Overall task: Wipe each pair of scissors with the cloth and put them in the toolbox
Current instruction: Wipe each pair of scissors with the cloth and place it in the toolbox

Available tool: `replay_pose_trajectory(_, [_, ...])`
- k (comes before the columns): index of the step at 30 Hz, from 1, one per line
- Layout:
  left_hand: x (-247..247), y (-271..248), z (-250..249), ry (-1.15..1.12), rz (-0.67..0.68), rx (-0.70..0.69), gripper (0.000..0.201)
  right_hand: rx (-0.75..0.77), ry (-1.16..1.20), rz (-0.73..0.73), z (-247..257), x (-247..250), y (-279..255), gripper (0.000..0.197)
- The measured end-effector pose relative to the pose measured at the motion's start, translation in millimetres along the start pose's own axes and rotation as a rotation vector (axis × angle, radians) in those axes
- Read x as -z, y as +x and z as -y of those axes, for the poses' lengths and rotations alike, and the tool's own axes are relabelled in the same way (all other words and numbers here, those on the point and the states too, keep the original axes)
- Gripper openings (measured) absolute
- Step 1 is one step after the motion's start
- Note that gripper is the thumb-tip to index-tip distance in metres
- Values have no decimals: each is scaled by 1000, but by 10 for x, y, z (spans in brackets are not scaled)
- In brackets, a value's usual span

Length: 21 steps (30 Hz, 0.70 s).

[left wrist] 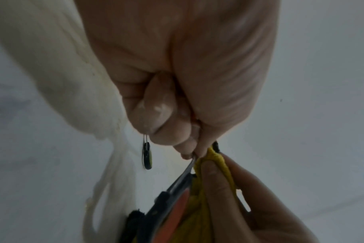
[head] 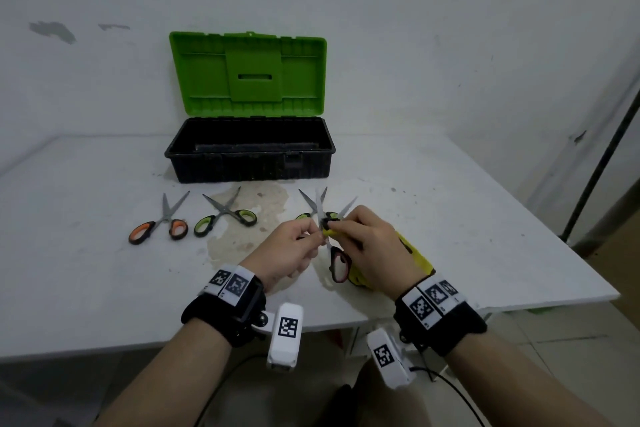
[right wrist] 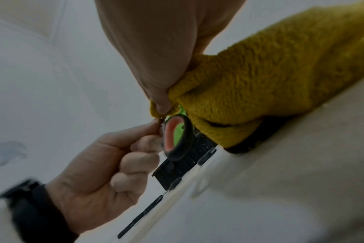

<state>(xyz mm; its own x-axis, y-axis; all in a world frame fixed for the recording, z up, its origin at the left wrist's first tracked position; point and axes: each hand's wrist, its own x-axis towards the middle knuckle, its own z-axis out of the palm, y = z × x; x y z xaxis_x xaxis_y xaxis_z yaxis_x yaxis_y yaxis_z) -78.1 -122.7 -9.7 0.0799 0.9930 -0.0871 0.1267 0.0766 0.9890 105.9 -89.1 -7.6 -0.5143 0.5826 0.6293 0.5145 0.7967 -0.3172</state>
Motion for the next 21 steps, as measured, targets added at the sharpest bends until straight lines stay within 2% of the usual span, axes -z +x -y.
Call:
replay_pose_trajectory(3, [30, -28, -5, 75, 10, -30, 19, -78, 47, -40, -102, 18, 56, 18])
replay_pose_trajectory(7, [88, -73, 2, 130, 8, -32, 20, -274, 26, -175, -274, 128, 200, 18])
replay_pose_trajectory(10, [112, -70, -10, 183, -30, -58, 22, -241, 13, -241, -205, 204, 194, 18])
replay_pose_trajectory(15, [153, 20, -20, 377, -57, -145, 20, -88, 26, -56, 110, 56, 51, 18])
replay_pose_trajectory(17, [146, 30, -26, 436, -35, -180, 19, -96, 3, -19, 126, -19, 38, 17])
replay_pose_trajectory(21, [182, 0, -21, 554, -57, -238, 18, -178, -18, -57, 32, -23, 84, 15])
